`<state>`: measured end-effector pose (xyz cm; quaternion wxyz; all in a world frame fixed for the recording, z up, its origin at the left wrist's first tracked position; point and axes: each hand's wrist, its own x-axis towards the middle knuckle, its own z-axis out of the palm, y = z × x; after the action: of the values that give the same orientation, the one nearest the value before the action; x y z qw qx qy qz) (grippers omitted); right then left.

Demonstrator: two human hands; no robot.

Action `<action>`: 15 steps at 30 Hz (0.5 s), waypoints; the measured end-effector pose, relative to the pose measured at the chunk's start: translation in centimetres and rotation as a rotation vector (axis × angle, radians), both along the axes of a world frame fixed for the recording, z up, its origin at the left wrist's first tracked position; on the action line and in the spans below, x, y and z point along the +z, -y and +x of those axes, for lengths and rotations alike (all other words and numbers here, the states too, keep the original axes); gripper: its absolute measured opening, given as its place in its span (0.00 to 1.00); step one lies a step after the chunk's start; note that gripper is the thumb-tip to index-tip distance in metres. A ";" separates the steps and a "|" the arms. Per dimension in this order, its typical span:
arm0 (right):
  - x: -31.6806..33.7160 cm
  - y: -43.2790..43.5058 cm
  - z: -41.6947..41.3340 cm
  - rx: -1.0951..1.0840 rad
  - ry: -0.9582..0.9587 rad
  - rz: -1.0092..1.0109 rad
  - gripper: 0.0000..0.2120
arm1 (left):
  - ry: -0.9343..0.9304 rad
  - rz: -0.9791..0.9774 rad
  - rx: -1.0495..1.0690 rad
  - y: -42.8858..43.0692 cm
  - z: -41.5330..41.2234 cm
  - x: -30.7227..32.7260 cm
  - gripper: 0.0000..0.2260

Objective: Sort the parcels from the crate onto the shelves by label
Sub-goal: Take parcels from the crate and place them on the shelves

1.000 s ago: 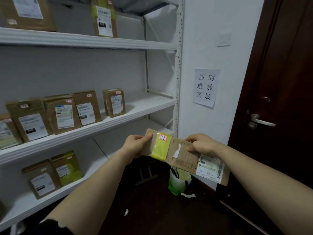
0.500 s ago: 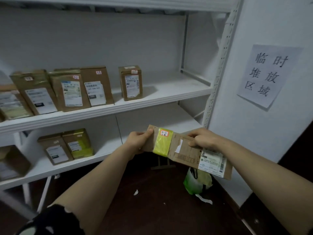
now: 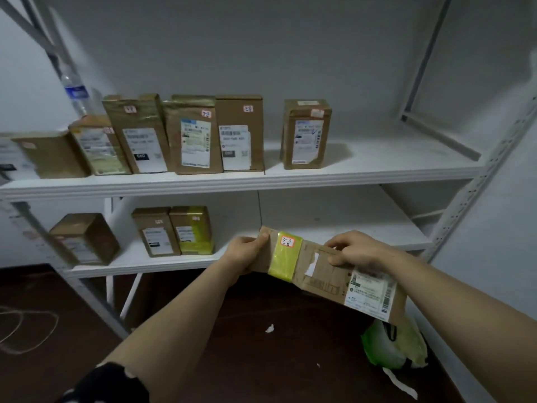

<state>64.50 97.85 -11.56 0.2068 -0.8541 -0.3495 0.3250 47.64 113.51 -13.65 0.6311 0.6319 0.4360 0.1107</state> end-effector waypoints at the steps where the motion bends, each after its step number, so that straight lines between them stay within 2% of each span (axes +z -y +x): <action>1: -0.4 -1.4 0.3 0.005 -0.002 -0.017 0.21 | -0.007 0.009 -0.003 -1.4 0.1 -0.5 0.21; 3: -1.3 -4.6 0.9 0.033 0.012 -0.070 0.25 | -0.024 0.015 -0.028 -4.4 0.1 -1.9 0.21; 6: -3.3 -10.1 1.6 0.118 0.057 -0.153 0.24 | -0.075 0.012 -0.062 -9.4 0.1 -4.8 0.21; 9: -5.7 -15.1 1.8 0.234 0.266 -0.277 0.23 | -0.150 0.025 -0.112 -13.7 0.2 -7.8 0.22; 12: -8.6 -18.7 2.0 0.332 0.474 -0.357 0.23 | -0.247 0.140 -0.172 -17.2 0.4 -10.6 0.24; 15: -11.8 -21.1 2.8 0.356 0.560 -0.379 0.22 | -0.363 0.313 -0.234 -19.6 0.9 -13.5 0.22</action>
<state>67.30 118.99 -23.33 -0.1181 -0.8589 -0.4690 0.1688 48.52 133.16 -27.13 0.4454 0.7776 0.4436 -0.0122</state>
